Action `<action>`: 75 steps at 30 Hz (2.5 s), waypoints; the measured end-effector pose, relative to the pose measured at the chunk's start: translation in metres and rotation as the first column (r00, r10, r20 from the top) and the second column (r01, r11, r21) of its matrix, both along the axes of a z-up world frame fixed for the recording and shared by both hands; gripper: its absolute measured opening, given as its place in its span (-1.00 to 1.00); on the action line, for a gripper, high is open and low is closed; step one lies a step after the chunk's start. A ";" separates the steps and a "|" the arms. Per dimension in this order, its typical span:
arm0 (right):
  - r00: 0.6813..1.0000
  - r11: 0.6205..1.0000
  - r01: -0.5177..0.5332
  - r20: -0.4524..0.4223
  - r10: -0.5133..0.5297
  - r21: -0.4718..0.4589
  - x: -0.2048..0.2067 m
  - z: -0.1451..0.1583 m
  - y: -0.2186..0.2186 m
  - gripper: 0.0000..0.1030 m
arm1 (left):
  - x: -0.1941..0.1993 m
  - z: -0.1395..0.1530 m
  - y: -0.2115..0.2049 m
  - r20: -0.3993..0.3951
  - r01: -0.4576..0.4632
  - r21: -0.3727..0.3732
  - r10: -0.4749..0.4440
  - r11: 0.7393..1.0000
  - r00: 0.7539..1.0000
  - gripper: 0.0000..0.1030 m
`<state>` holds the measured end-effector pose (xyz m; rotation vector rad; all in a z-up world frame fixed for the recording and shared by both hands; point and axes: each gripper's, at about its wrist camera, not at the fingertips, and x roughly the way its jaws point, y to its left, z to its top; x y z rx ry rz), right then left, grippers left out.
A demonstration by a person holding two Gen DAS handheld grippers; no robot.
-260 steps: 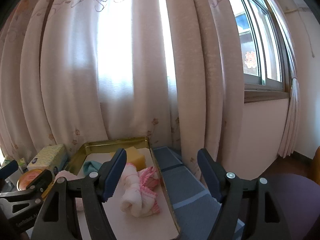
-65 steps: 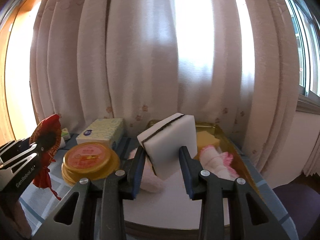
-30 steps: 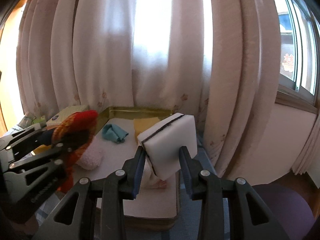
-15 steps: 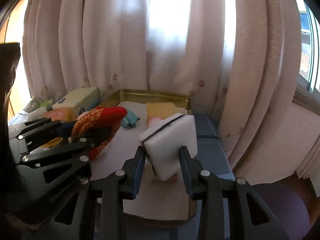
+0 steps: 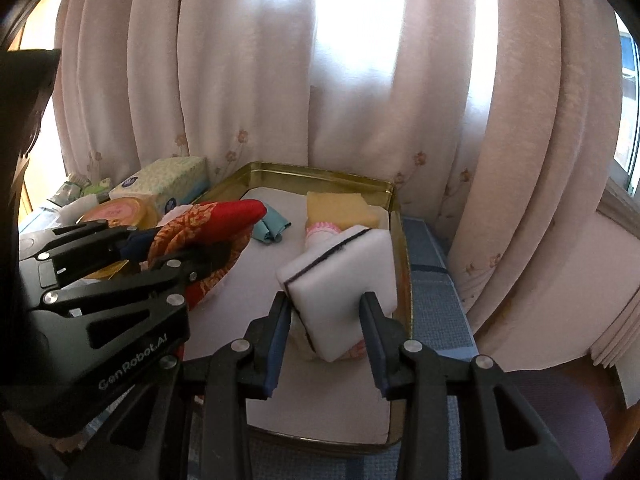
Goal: Organize soft objects
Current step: 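Carry the red pouch and white sponge with both tools over the gold tray, then open both grippers to drop the pouch and sponge into the tray, then move both tools back toward the white roll and cotton swab bag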
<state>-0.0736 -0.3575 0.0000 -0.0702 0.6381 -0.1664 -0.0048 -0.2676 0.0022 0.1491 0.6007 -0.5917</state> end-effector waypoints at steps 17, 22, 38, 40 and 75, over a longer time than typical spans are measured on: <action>0.998 0.997 -0.063 -0.023 0.062 -0.049 0.005 -0.004 0.009 0.40 | -0.001 0.000 0.008 0.010 -0.034 -0.020 0.034 0.999 0.999 0.79; 0.996 0.999 -0.049 0.080 0.051 -0.024 -0.012 0.006 0.005 0.40 | -0.004 0.004 0.017 0.035 -0.065 -0.056 0.067 0.996 0.997 0.92; 0.893 0.973 0.225 0.388 -0.227 0.051 -0.067 0.027 -0.021 0.51 | -0.010 0.014 0.059 0.148 -0.244 -0.183 0.272 0.952 0.951 0.99; 0.874 0.961 0.268 0.404 -0.271 0.065 -0.072 0.028 -0.024 0.51 | -0.011 0.014 0.061 0.156 -0.250 -0.179 0.278 0.952 0.948 0.99; 0.890 0.967 0.226 0.377 -0.255 0.121 0.007 0.023 0.114 0.51 | 0.004 0.012 0.175 0.202 -0.356 -0.075 0.364 0.931 0.909 0.99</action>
